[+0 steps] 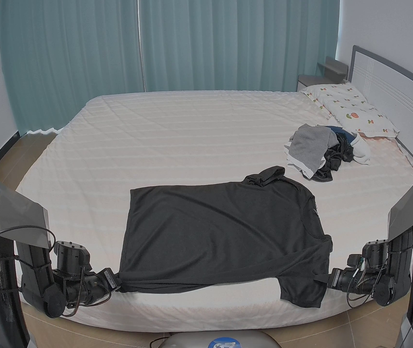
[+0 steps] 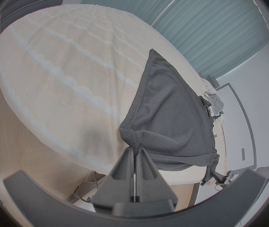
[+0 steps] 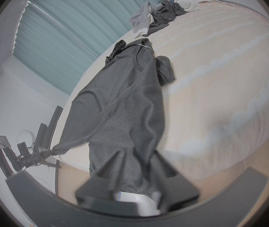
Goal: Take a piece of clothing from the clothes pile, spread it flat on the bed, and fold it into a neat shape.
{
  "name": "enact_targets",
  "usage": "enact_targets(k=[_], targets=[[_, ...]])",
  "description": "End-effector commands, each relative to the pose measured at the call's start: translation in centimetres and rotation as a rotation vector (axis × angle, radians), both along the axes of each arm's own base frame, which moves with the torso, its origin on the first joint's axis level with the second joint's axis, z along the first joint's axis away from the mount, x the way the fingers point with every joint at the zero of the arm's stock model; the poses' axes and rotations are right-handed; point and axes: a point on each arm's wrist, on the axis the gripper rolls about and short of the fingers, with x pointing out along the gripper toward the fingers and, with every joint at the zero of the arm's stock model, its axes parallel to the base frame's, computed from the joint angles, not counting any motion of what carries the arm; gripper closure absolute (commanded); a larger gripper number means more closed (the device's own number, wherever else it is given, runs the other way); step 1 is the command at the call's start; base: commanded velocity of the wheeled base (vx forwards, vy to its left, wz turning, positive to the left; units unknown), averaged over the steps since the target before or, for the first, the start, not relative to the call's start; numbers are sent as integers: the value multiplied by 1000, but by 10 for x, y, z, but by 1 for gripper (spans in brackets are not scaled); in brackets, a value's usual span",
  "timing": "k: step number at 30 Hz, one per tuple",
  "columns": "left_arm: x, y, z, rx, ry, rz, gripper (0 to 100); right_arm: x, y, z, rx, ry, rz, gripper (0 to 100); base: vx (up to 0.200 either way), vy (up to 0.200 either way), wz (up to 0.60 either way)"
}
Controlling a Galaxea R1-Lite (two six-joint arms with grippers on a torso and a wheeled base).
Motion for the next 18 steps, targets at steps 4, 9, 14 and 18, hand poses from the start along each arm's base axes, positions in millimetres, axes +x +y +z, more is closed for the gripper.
enact_targets(k=[4, 9, 14, 18], targets=[[-1, 0, 0, 0, 2, 0, 100, -6, -12, 9, -5, -14, -44, 100, 0, 0, 0], [-2, 0, 4, 6, -9, -2, 100, -16, -22, 18, -13, -16, -66, 100, 0, 0, 0], [-4, 1, 4, 54, -21, -9, 100, -33, -27, 28, -15, -14, -21, 100, 0, 0, 0], [-8, 2, 4, 136, -28, -13, 100, -35, -31, 28, -39, -22, -19, 100, 0, 0, 0]])
